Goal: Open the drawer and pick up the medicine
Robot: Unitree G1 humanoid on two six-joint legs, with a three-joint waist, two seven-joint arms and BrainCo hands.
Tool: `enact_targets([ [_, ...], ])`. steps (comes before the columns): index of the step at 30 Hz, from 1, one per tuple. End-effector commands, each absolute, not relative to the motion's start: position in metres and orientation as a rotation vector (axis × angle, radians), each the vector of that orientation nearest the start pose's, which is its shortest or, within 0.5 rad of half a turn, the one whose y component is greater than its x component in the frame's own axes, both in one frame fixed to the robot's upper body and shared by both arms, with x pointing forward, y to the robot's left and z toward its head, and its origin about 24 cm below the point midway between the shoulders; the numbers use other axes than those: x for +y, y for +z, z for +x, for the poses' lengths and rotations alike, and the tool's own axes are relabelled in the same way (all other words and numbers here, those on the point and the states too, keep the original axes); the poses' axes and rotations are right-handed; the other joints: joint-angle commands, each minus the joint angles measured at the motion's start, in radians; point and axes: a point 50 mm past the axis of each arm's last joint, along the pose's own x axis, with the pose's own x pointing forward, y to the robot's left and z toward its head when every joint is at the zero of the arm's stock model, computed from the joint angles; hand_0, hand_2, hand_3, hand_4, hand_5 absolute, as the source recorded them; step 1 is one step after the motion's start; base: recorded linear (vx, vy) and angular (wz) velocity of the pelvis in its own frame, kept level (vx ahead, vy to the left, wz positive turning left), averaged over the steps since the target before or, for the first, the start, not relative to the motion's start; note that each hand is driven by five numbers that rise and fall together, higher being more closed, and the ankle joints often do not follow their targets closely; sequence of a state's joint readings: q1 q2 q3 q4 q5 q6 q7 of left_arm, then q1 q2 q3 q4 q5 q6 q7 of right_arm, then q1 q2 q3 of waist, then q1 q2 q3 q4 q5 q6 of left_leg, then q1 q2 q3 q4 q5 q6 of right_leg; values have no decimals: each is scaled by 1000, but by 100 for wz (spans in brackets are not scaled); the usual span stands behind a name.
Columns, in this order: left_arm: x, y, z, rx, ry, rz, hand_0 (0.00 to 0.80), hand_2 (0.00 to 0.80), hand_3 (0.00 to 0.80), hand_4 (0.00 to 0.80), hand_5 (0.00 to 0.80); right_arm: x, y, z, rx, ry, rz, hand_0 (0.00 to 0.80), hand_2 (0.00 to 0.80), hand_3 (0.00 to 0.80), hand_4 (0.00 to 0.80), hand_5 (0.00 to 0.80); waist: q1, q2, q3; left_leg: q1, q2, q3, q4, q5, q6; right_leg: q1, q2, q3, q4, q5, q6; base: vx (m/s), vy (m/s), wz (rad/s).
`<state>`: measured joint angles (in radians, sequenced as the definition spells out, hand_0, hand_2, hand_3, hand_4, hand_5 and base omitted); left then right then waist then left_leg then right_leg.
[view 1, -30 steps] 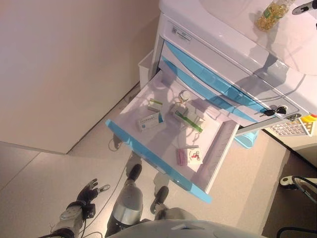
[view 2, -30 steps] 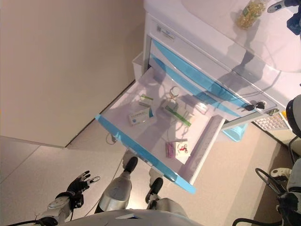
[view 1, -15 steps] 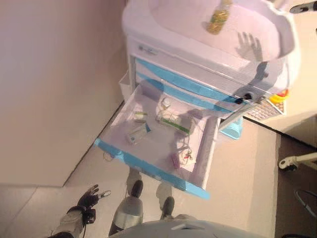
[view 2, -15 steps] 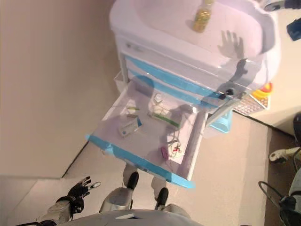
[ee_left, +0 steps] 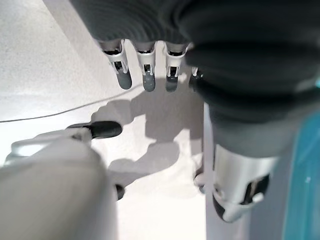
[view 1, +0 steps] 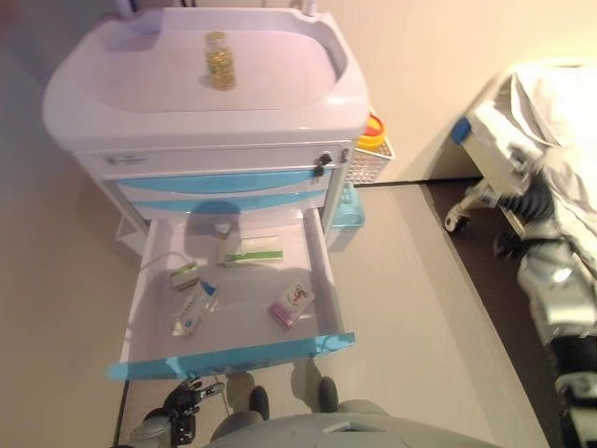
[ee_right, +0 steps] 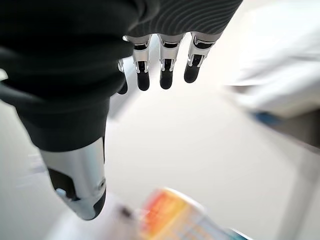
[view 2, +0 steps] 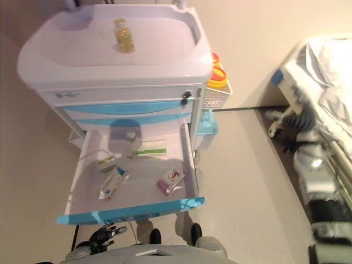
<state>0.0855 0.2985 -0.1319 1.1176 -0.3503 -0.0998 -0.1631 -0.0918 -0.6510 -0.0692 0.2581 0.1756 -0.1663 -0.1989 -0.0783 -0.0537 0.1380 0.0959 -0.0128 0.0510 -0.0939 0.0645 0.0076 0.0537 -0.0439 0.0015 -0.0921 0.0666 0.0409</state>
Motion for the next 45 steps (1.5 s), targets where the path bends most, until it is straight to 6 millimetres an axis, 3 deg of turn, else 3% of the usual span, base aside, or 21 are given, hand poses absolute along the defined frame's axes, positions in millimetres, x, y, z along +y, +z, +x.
enact_targets([
  [1, 246, -149, 103, 1037, 67, -4, 0, 0, 0, 0, 0, -300, 81, 265, -142, -311, -392, 0, 0, 0, 0, 0, 10, -2, -10, 22, -23, 4, 7, -131, 17, -27, -37, 3, 58, -6, 81, 13, 11, -16],
  [5, 240, -151, 101, 1045, 31, 15, 0, 0, 0, 0, 0, -292, 4, 238, 130, -312, -329, 0, 0, 0, 0, 0, -3, 7, -4, 28, -22, 20, 7, -134, 18, -27, -36, 0, 58, -5, 81, 23, -7, -11],
  [9, 236, -149, 106, 1006, -53, 107, 0, 0, 0, 0, 0, -270, -63, 203, 408, -172, -418, 0, 0, 0, 0, 0, 6, 18, 9, 27, -24, 16, 7, -133, 23, -31, -39, -8, 60, -5, 80, 30, -9, -1],
  [11, 236, -146, 111, 973, -110, 183, 0, 0, 0, 0, 0, -269, -86, 184, 548, -113, -456, 0, 0, 0, 0, 0, 12, 24, 20, 21, -26, 13, 13, -132, 25, -33, -40, -11, 63, -6, 79, 46, 0, 0],
  [14, 234, -139, 129, 896, -145, 204, 0, 0, 0, 0, 0, -265, -106, 165, 659, -49, -507, 0, 0, 0, 0, 0, 21, 33, 50, -3, -30, -1, 32, -129, 32, -53, -39, -12, 88, -12, 74, -7, 10, 0],
  [18, 229, -119, 164, 731, -159, 175, 0, 0, 0, 0, 0, -259, -111, 162, 674, -41, -518, 0, 0, 0, 0, 0, 31, 44, 114, -63, -38, -25, 79, -122, 45, -108, -37, -13, 160, -31, 61, -75, 35, -1],
  [21, 222, -100, 191, 593, -169, 170, 0, 0, 0, 0, 0, -256, -104, 176, 620, -73, -487, 0, 0, 0, 0, 0, 35, 53, 188, -140, -44, -39, 147, -118, 52, -171, -29, -13, 236, -51, 43, -170, 36, 7],
  [27, 213, -63, 228, 419, -210, 138, 0, 0, 0, 0, 0, -242, -88, 202, 502, 50, -552, 0, 0, 0, 0, 0, 43, 64, 290, -272, -56, -47, 273, -121, 53, -271, -21, -19, 325, -75, 15, -112, 24, 11],
  [33, 217, -4, 267, 239, -285, 301, 0, 0, 0, 0, 0, -246, -63, 226, 399, 9, -567, 0, 0, 0, 0, 0, 51, 65, 352, -405, -64, -48, 410, -144, 58, -394, -16, -30, 449, -110, -14, -59, -5, 7],
  [38, 234, 41, 294, 142, -248, 447, 0, 0, 0, 0, 0, -252, -55, 231, 371, 2, -591, 0, 0, 0, 0, 0, 34, 64, 368, -457, -60, -38, 472, -162, 62, -446, -11, -18, 498, -124, -28, 7, 13, 1],
  [40, 247, 72, 309, 73, -192, 559, 0, 0, 0, 0, 0, -254, -54, 230, 372, 14, -610, 0, 0, 0, 0, 0, 20, 65, 374, -474, -59, -30, 493, -169, 64, -466, -8, -8, 515, -129, -32, 14, 42, -5],
  [41, 248, 74, 310, 67, -188, 567, 0, 0, 0, 0, 0, -254, -54, 230, 373, 14, -611, 0, 0, 0, 0, 0, 20, 65, 374, -475, -58, -29, 494, -169, 64, -467, -8, -8, 516, -129, -32, 10, 45, -5],
  [42, 255, 103, 323, 17, -148, 631, 0, 0, 0, 0, 0, -255, -54, 229, 378, 17, -620, 0, 0, 0, 0, 0, 8, 64, 377, -489, -56, -21, 509, -174, 66, -484, -7, -1, 526, -130, -33, 5, 47, -6],
  [45, 267, 147, 342, -48, -66, 719, 0, 0, 0, 0, 0, -257, -55, 227, 384, 27, -626, 0, 0, 0, 0, 0, -15, 61, 380, -510, -51, -5, 530, -184, 71, -511, -3, 12, 537, -128, -35, -1, 50, 0],
])
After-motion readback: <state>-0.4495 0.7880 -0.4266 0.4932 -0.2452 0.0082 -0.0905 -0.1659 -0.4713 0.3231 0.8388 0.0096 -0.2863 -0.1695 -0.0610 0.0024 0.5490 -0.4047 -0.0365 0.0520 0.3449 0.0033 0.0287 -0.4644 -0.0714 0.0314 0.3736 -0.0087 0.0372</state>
